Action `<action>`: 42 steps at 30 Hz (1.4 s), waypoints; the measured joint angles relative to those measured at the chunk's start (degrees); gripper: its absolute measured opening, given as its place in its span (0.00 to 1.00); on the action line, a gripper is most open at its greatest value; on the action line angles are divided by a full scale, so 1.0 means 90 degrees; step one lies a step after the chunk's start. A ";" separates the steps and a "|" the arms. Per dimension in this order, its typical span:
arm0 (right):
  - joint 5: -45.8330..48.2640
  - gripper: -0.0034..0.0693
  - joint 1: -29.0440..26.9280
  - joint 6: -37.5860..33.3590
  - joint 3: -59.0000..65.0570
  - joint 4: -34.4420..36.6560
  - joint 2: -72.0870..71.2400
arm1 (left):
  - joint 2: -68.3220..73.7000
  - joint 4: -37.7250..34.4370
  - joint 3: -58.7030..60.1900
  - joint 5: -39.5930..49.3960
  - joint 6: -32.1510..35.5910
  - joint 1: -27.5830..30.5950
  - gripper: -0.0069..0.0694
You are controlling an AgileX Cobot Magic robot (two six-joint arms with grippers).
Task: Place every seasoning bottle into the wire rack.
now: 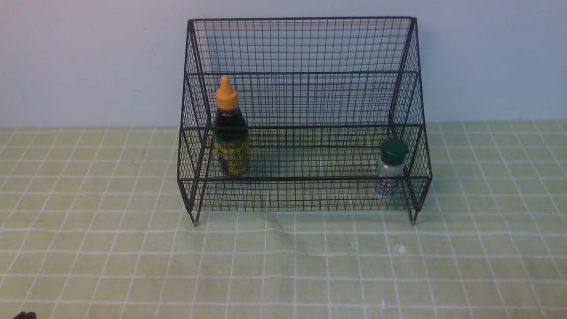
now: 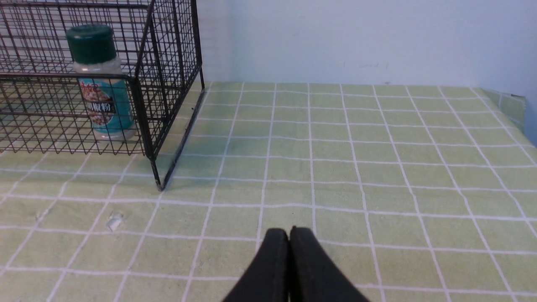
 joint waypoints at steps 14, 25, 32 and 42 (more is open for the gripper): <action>0.0000 0.03 0.0000 0.0000 0.0000 0.0000 0.0000 | 0.0000 0.0010 0.0014 0.0047 0.0000 0.0000 0.08; 0.0000 0.03 0.0000 -0.0107 0.0000 0.0000 0.0000 | 0.0000 0.0010 0.0014 0.0053 -0.0020 0.0000 0.08; 0.0000 0.03 0.0000 -0.0125 0.0000 0.0000 0.0000 | 0.0000 0.0010 0.0014 0.0053 -0.0048 0.0000 0.08; 0.0000 0.03 0.0000 -0.0125 0.0000 0.0000 0.0000 | 0.0000 0.0010 0.0014 0.0053 -0.0048 0.0000 0.08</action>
